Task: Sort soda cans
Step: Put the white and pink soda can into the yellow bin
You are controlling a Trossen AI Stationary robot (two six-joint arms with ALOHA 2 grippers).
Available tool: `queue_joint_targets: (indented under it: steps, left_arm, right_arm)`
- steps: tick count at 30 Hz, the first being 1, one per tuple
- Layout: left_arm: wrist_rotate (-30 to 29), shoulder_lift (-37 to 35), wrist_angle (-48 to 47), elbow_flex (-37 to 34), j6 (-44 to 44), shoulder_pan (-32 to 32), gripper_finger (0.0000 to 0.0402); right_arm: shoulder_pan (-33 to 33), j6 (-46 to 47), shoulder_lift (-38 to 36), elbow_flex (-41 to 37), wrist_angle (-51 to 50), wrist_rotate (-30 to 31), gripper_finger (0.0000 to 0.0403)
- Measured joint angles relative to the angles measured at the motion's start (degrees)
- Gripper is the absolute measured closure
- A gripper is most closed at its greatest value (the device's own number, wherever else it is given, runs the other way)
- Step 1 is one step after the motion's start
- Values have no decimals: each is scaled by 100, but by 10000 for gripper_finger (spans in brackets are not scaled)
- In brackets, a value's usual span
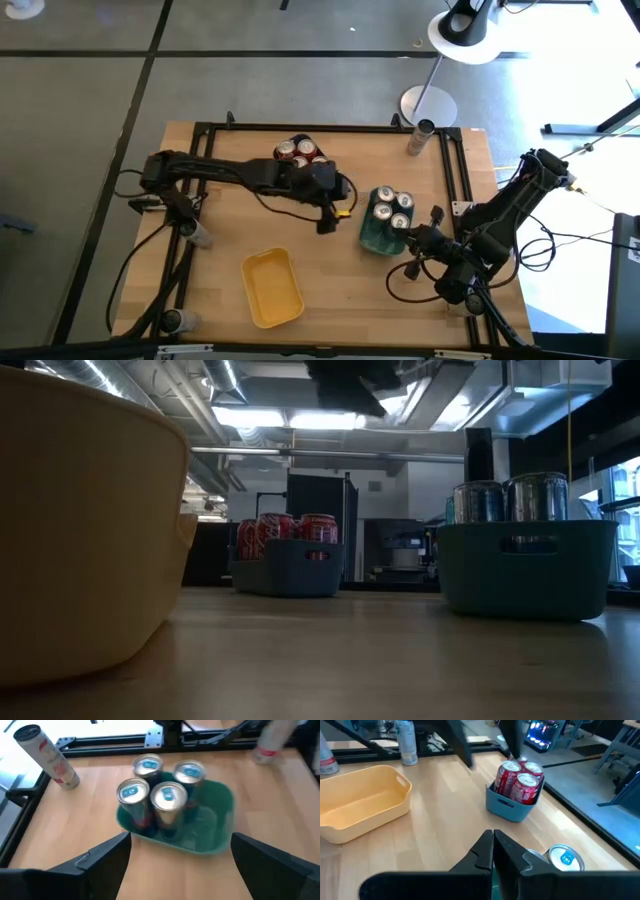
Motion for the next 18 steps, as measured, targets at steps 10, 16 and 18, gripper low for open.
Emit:
queue_joint_targets:
  steps: [10,16,18]
  left_arm:
    - [-3,-884,-2305,0,-1684,-374,70]
    - [8,-1012,-3965,0,-2934,-850,70]
    - [-22,-1011,-4563,0,-3346,-1037,70]
  right_arm:
    - [-112,-36,199,2,40,1016,391]
    - [-807,103,267,2,24,1062,391]
    - [-1104,79,267,2,0,956,391]
